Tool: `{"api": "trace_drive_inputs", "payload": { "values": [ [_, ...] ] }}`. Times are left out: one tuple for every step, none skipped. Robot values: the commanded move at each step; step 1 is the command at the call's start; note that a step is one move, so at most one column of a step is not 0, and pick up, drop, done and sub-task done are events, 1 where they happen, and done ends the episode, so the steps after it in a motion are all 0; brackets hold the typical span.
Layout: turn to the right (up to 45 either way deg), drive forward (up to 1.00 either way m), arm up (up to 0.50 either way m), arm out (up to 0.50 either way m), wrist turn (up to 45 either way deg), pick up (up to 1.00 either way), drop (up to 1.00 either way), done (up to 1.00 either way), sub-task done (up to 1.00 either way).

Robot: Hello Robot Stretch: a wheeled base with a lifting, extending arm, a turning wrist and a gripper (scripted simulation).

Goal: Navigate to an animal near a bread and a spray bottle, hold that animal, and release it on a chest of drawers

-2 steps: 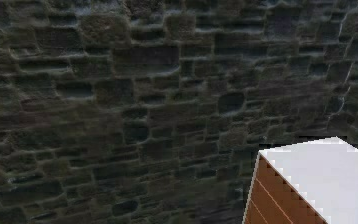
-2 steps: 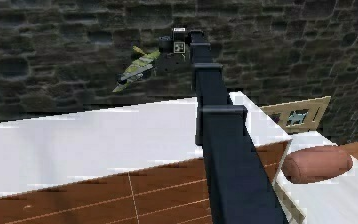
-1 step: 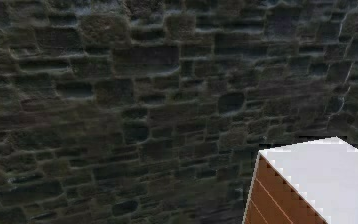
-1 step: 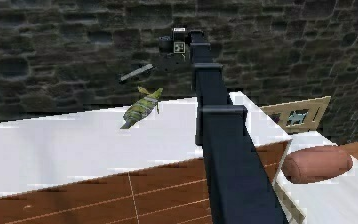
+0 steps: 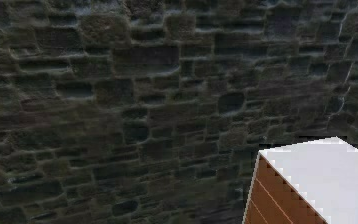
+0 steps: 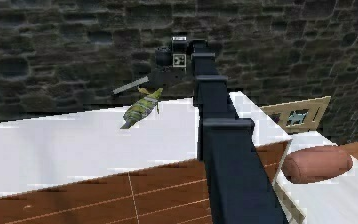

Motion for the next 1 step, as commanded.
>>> {"api": "trace_drive_inputs", "payload": {
  "values": [
    [0.0, 0.0, 0.0, 0.0, 0.0, 0.0, 0.0, 1.0, 0.0]
  ]
}}
